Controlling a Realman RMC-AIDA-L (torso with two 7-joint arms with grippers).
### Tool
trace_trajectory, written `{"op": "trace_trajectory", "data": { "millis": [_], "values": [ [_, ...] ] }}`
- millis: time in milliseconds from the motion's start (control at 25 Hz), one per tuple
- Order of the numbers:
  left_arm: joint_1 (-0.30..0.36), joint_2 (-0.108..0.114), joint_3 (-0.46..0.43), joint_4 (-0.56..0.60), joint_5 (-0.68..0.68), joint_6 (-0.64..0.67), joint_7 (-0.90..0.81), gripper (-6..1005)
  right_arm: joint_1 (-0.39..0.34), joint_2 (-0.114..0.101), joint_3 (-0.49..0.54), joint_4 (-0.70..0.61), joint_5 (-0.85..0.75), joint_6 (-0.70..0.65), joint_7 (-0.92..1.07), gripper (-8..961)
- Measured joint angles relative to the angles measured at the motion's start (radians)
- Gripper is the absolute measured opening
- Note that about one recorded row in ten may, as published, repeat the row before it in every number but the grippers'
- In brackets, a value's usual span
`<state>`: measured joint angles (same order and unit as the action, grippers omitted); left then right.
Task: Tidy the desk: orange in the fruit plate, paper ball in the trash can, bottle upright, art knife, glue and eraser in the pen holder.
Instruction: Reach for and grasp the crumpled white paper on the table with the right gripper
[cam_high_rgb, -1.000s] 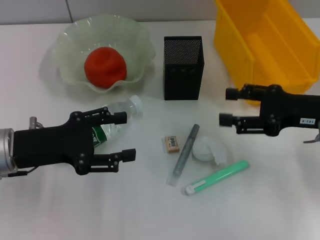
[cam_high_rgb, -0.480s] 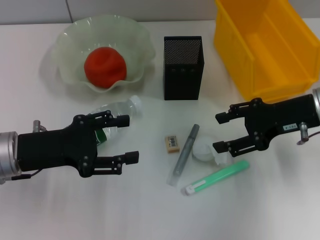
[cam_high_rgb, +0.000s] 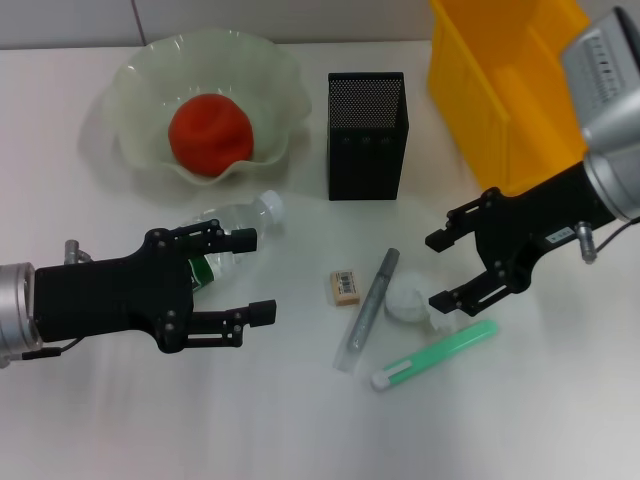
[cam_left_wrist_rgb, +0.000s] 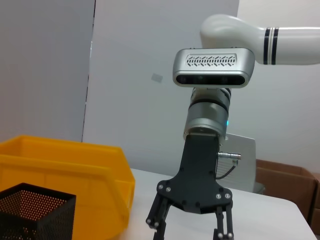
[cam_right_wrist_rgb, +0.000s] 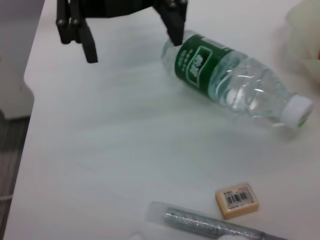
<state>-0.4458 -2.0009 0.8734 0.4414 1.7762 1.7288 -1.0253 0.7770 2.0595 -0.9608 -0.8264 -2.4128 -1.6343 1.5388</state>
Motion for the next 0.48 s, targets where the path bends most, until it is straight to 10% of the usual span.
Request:
{"op": "trace_trajectory", "data": {
  "millis": [480],
  "values": [
    [0.0, -0.001, -0.001, 0.001, -0.001, 0.001, 0.001, 832, 0.018, 0.019, -0.128, 0.001, -0.001, 0.114, 0.004, 748]
  ]
}}
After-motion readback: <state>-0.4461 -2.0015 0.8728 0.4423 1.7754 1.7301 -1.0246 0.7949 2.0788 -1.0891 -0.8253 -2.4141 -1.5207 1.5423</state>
